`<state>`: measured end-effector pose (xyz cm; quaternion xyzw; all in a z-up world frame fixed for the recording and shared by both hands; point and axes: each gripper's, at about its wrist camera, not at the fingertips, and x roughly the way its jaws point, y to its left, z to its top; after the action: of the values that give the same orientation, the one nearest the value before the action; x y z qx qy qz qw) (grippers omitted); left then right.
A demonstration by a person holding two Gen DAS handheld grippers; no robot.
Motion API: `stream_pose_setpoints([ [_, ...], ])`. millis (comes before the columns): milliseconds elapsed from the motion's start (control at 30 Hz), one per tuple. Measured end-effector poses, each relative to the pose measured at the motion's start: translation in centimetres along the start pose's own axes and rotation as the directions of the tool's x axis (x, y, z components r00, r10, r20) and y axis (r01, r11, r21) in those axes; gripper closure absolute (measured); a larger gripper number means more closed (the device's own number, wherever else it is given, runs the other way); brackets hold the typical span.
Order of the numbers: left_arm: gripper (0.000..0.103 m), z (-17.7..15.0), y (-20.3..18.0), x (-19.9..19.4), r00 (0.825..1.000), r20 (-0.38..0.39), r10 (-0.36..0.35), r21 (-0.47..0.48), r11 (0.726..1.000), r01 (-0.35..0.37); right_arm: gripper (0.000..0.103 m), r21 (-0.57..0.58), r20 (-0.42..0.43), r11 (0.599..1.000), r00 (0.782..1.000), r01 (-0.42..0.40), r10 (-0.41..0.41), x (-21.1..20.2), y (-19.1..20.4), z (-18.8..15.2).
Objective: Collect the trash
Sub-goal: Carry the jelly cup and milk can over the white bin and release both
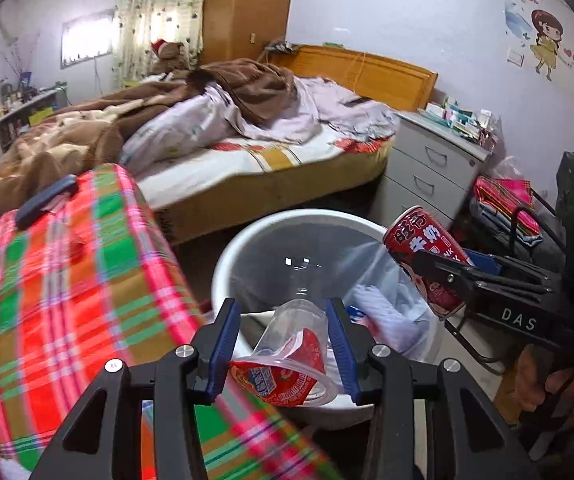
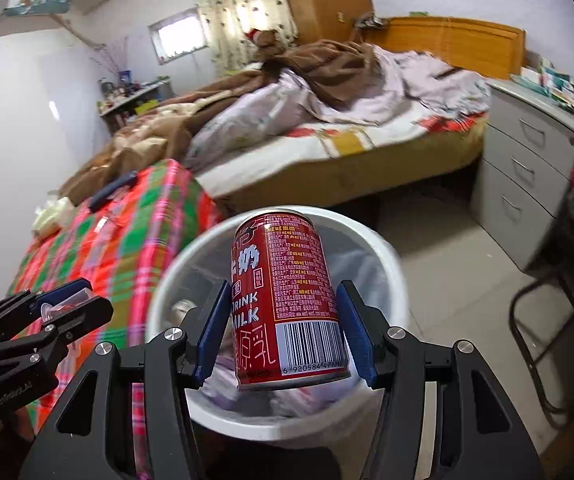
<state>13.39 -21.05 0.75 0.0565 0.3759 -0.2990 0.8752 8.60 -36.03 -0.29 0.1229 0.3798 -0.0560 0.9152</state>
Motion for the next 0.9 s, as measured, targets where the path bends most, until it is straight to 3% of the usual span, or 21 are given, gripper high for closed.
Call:
stream_pose_setpoints([
  [433,0.058,0.4,-2.1,5.1,0.997,-0.074,-0.008,-0.004,1.0,0.008,0.047,-0.003,-0.084,1.0,0.996,0.015,-0.015,2.6,-2.9,-0.7],
  [567,0.041,0.4,-2.0,4.7,0.999,-0.051,0.001,0.007,1.0,0.0,0.047,-0.009,-0.087,1.0,0.996,0.011,-0.012,2.7,-3.1,-0.6],
  [900,0.041,0.2,0.0,3.0,0.999,-0.03,0.025,-0.037,0.999,-0.026,0.046,-0.015,-0.059,1.0,0.998,0.008,-0.009,2.2,-2.5,-0.3],
])
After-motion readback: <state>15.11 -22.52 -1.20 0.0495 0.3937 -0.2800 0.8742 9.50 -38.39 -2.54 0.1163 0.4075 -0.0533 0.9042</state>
